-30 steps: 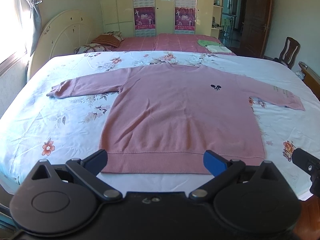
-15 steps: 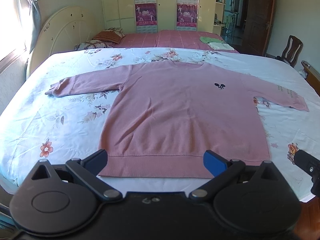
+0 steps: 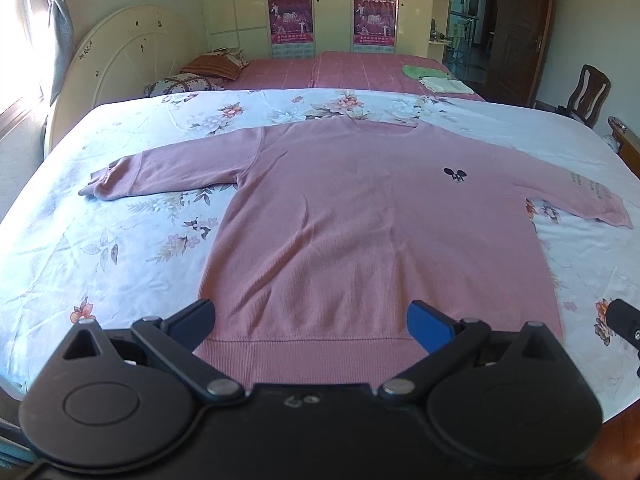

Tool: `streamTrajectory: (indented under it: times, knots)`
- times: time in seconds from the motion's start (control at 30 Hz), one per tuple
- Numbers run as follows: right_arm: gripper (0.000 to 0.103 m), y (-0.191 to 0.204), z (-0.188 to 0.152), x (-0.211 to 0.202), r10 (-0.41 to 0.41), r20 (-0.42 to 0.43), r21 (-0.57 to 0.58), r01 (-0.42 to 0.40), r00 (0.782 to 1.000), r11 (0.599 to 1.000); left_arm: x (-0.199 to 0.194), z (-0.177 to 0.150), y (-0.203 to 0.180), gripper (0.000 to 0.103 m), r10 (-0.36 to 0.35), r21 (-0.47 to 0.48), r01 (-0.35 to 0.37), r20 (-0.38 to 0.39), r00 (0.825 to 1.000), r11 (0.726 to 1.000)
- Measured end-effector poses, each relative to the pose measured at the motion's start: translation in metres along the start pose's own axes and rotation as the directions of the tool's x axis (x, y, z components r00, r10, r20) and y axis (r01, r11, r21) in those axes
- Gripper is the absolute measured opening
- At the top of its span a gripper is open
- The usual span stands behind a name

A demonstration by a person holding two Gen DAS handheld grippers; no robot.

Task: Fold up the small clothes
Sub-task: 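Move the right tool to the sleeve cuff and close on it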

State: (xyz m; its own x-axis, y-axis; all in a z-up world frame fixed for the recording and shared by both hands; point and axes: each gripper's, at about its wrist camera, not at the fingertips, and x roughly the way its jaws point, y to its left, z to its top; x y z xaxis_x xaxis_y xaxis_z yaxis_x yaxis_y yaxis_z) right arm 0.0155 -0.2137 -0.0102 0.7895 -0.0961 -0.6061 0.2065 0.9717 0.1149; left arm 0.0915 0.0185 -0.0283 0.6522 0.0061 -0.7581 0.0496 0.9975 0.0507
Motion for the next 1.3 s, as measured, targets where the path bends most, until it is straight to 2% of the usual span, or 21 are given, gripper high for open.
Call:
streamTrajectory:
  times: [0.6,0.8,1.0,1.13,1.3]
  knots:
    - [0.103,0.036,0.04,0.071,-0.135,-0.009,0.07,0.135,0.991,0.988,0.089,0.07,0.041,0.102,-0.051,0.048,0.053,-0.039,0.998,0.997]
    - [0.103,0.034,0.049,0.09,-0.186,-0.011,0.078,0.186,0.983,0.979,0.114,0.085,0.05,0.102,-0.07,0.029,0.072,-0.056,0.996,0.997]
    - [0.103,0.011,0.061,0.114,-0.212,-0.011,0.079,0.212,0.977,0.974,0.136,0.098,0.05,0.102,-0.06,0.005,0.06,-0.067,0.996,0.998]
    - [0.103,-0.022,0.071,0.136,-0.198,-0.01,0.115,0.198,0.98,0.973,0.152,0.106,0.041,0.102,-0.034,0.003,0.034,-0.068,0.997,0.999]
    - [0.102,-0.078,0.087,0.173,-0.222,-0.006,0.133,0.221,0.975,0.966,0.176,0.117,0.017,0.102,-0.012,-0.001,0.012,-0.083,0.996,1.0]
